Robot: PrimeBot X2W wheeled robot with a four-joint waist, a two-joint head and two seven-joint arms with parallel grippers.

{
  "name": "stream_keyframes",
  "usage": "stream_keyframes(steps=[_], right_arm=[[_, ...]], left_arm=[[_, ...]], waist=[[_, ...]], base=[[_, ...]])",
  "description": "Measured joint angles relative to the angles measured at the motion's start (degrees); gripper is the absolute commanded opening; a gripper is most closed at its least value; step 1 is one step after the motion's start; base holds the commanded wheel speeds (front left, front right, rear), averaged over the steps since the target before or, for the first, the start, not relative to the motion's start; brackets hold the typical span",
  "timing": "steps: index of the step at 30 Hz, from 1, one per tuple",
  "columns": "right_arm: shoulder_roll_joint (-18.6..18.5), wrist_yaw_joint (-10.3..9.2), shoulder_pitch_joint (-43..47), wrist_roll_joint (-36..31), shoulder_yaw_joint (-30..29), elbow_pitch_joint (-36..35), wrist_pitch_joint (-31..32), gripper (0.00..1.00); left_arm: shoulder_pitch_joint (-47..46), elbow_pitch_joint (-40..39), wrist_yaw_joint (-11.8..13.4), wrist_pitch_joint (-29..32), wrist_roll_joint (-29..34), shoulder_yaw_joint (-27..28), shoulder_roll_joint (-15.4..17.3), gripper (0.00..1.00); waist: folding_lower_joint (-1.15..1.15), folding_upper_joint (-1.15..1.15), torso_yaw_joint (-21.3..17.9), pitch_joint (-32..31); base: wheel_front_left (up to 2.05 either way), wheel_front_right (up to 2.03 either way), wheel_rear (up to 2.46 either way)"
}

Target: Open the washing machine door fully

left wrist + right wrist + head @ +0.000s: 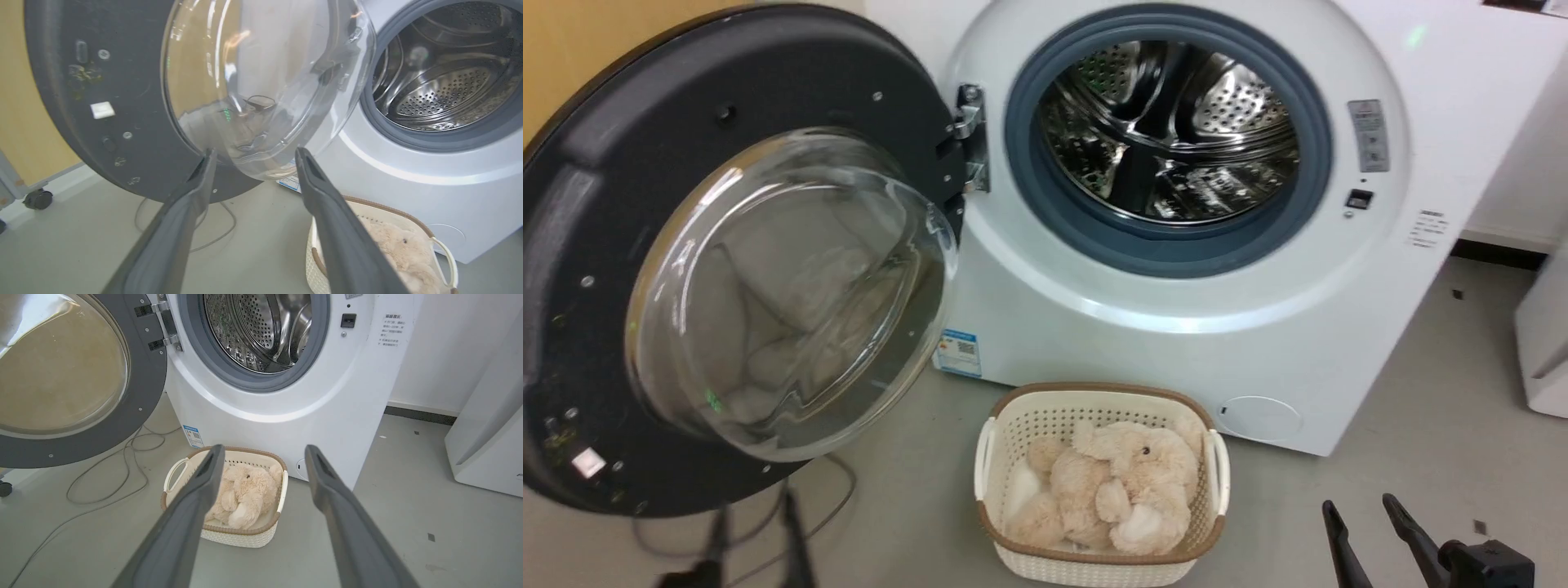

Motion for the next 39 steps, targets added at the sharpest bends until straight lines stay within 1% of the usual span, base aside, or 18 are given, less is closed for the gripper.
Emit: stream_keyframes(steps=[2, 6, 7, 8, 14, 20, 24, 29, 30, 39], right_arm=[[0.0, 0.0, 0.0, 0.0, 0.1, 0.0, 0.0, 1.0], [0.0, 0.0, 0.0, -0.2, 0.0, 0.0, -0.3, 1.0], [0.0, 0.0, 0.0, -0.5, 0.2, -0.1, -0.3, 1.0], [0.0, 0.0, 0.0, -1.0, 0.3, -0.3, -0.3, 1.0], [0.0, 0.0, -0.1, -2.8, 0.8, -3.0, -0.1, 1.0], [0.0, 0.0, 0.0, -3.1, 1.6, -6.5, 0.5, 1.0], [0.0, 0.0, 0.0, -3.1, 2.2, -8.3, 1.1, 1.0], [0.0, 0.0, 0.0, -3.1, 2.3, -8.8, 1.2, 1.0], [0.0, 0.0, 0.0, -2.9, 2.3, -8.8, 1.2, 0.0], [0.0, 0.0, 0.0, -2.8, 2.3, -8.6, 1.2, 0.0]], left_arm=[[0.5, -0.4, -0.1, 0.1, 1.0, -2.2, -0.7, 1.0], [0.6, 0.0, -1.1, 0.6, 1.0, -5.4, -2.4, 1.0], [0.2, 1.0, -1.6, 0.6, 1.8, -7.2, -3.3, 1.0], [-0.4, 1.4, -1.9, 0.6, 2.1, -7.7, -3.3, 1.0], [-3.1, 2.4, -2.6, 0.6, 4.6, -10.2, -3.1, 1.0], [-4.1, 1.9, -1.7, 1.0, 6.9, -11.1, -1.8, 1.0], [-4.1, 1.0, -1.0, 2.1, 7.5, -11.3, -1.2, 1.0], [-4.1, 0.0, -0.6, 3.4, 7.5, -11.5, -0.8, 1.0], [-4.0, -0.1, -0.5, 3.8, 7.5, -11.5, -0.7, 0.0], [-4.0, -0.1, -0.6, 4.4, 7.5, -11.3, -1.2, 0.0]], waist=[[0.0, 0.0, -0.9, -0.2], [0.0, 0.0, -3.1, -0.6], [0.0, 0.0, -5.1, -0.8], [0.0, 0.0, -5.9, -0.9], [0.0, 0.0, -10.9, -1.0], [0.0, 0.0, -15.3, -1.1], [0.0, 0.0, -16.9, -1.1], [0.0, 0.0, -17.3, -1.3], [0.0, 0.0, -17.2, -1.4], [0.0, 0.0, -17.1, -1.2]], base=[[0.0, 0.0, 0.0], [0.0, 0.0, 0.0], [0.0, 0.0, 0.0], [0.0, 0.0, 0.0], [0.0, 0.0, 0.0], [0.0, 0.0, 0.0], [0.0, 0.0, 0.0], [0.0, 0.0, 0.0], [0.0, 0.0, 0.0], [0.0, 0.0, 0.0]])
